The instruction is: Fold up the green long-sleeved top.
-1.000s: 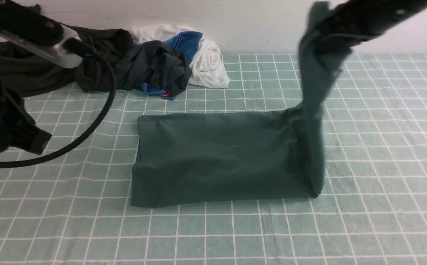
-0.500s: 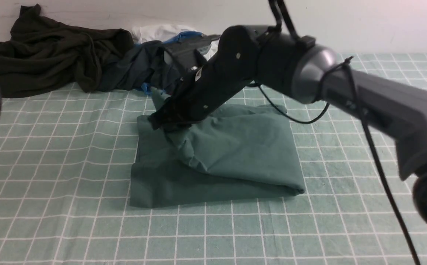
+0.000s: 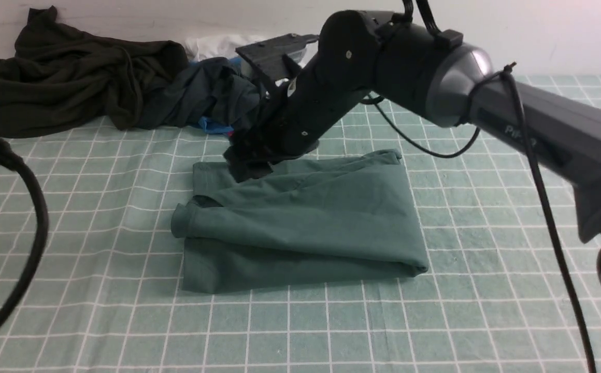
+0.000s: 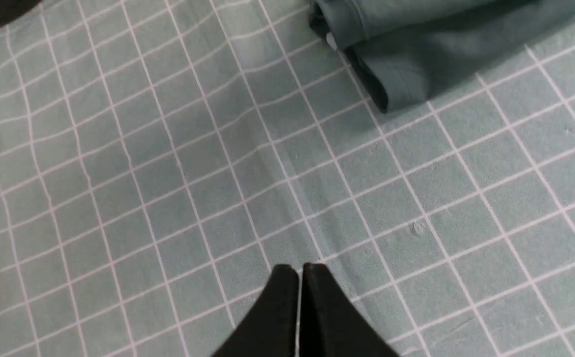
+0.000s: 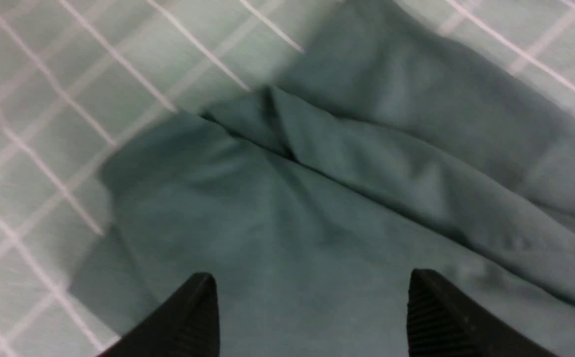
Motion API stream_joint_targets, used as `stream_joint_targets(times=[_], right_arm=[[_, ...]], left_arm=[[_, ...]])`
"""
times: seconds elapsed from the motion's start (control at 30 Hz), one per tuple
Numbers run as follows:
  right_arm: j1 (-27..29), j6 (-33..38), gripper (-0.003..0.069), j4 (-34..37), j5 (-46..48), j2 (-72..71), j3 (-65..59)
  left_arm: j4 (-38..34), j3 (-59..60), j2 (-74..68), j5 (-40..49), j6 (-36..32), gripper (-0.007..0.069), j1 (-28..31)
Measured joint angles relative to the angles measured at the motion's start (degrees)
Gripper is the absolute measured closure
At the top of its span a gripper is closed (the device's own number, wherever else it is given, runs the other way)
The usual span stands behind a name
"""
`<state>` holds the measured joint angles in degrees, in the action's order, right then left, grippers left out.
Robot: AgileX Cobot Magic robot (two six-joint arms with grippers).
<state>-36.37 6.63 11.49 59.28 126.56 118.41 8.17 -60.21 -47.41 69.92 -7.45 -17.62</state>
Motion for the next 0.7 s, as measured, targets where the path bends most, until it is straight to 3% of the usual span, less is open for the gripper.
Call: stream_joint_targets(times=[0.13,0.4,0.7], right_arm=[[-0.81,-2.72,0.02,-4.19,0.57,4.04,-1.43],[-3.62,-2.02,0.0204,-5.83,0.82,8.59,-1.67],[-3.03,2.53,0.021,-5.67,10.36,-7.81,-2.17]], left_arm=[[0.0,4.68,-0.05,-2.91,0.0,0.0628,0.0],[0.75,11.13,0.14,-6.78,0.69,0.0628,0.0],[2.91,15.56,14.5,-8.6,5.05,0.0628,0.0]])
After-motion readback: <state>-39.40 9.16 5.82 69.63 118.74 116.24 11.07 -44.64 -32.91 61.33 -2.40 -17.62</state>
